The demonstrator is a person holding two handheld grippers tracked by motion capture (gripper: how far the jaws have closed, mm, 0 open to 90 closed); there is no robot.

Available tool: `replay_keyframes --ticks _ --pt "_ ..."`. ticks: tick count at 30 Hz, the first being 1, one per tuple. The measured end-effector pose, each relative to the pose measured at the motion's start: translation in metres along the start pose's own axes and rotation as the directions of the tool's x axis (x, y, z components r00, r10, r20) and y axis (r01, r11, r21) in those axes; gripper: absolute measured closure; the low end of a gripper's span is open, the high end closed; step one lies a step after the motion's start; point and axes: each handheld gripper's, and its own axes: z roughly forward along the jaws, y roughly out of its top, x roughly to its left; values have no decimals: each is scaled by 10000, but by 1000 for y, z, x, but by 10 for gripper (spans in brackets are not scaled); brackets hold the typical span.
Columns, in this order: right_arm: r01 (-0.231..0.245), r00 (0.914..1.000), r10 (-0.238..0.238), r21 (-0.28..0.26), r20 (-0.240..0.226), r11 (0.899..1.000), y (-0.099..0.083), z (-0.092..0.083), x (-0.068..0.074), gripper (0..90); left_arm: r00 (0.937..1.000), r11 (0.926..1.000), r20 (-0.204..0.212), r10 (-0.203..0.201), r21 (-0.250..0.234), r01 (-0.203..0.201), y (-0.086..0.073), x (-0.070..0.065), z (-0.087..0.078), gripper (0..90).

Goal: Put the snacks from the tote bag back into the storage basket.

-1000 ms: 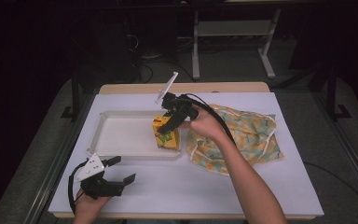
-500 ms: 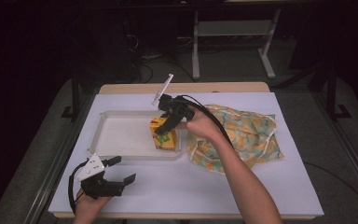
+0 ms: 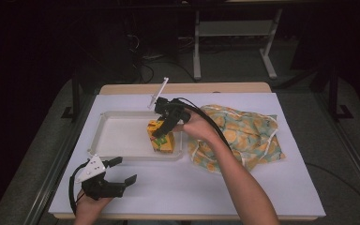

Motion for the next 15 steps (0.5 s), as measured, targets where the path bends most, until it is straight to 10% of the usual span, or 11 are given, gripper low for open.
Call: replay_keyframes --ticks 15 --pt "98 10000 -98 172 8 9998 3 10 0 491 10000 10000 9 -3 16 3 0 0 0 140"
